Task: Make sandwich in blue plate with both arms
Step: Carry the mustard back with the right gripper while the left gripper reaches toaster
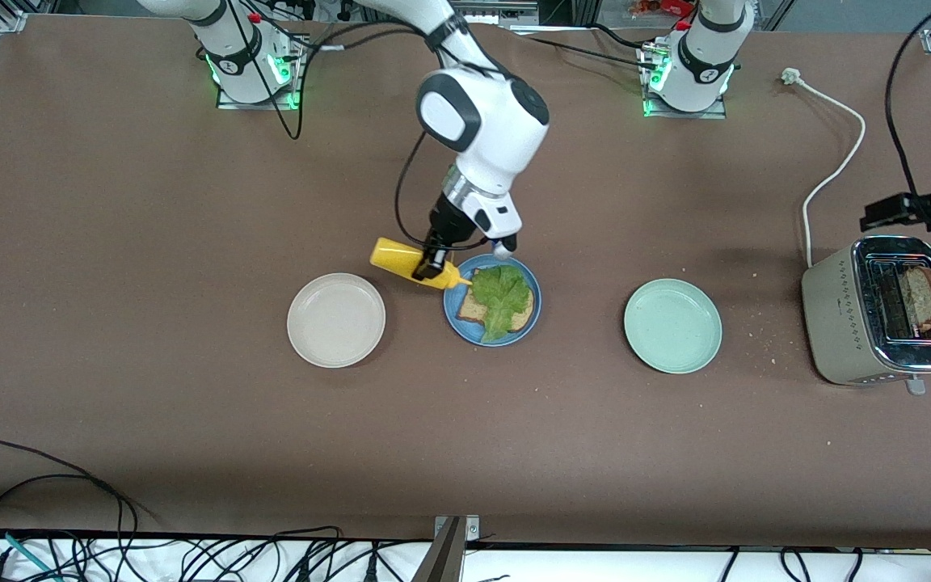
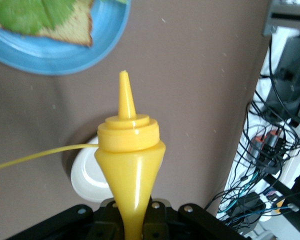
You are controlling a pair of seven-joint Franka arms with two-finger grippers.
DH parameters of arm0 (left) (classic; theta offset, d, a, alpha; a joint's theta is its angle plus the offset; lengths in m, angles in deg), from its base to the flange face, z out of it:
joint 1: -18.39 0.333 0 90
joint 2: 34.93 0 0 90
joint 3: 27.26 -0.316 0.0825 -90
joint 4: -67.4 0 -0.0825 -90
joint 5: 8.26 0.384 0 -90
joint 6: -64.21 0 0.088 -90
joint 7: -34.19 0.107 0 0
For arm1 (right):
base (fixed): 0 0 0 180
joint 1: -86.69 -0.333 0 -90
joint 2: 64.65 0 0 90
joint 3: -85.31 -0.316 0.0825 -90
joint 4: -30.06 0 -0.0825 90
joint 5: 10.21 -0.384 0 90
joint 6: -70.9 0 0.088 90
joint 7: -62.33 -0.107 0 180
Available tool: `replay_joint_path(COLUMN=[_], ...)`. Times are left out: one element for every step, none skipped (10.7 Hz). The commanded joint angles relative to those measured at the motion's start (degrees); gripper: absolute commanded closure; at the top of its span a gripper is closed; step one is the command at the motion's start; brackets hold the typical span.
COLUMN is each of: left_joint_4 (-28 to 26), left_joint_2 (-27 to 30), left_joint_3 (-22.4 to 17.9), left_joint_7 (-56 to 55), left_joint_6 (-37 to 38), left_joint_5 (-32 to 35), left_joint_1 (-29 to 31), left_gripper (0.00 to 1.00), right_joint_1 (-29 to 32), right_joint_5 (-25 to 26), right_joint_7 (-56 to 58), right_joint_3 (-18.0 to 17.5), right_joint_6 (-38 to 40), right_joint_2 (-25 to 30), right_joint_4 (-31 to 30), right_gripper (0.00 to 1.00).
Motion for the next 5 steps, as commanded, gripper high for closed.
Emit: replay_joint_path(left_joint_4=[5.55, 5.55, 5.55, 5.55, 5.55], left_joint_2=[-7.76, -9.08, -10.84, -12.42, -14.09], left_joint_3=[0.80, 0.72, 0.72, 0.80, 0.80], left_joint_7=[2.03, 4.12, 5.79, 8.07, 10.79], left_joint_6=[-4.89, -7.36, -10.25, -13.24, -15.36], left_joint_5=[6.36, 8.21, 9.44, 9.46, 8.93], left_joint_1=[4.24, 4.42, 5.90, 8.61, 10.12], left_gripper=[0.00, 0.00, 0.00, 0.00, 0.00], right_joint_1=[4.42, 7.22, 10.64, 14.33, 18.63], right_joint_5=[-6.32, -9.73, -13.25, -16.50, -20.54], right_joint_7=[9.32, 12.83, 16.34, 20.29, 24.33], right_joint_3=[2.44, 3.41, 3.51, 3.51, 3.51], right_joint_6=[4.93, 6.25, 7.65, 8.10, 9.76], right_joint_2=[10.51, 13.23, 15.52, 17.55, 19.22], right_joint_4=[-1.79, -1.88, -1.88, -1.97, -2.23], right_gripper=[1.00, 1.00, 1.00, 1.00, 1.00])
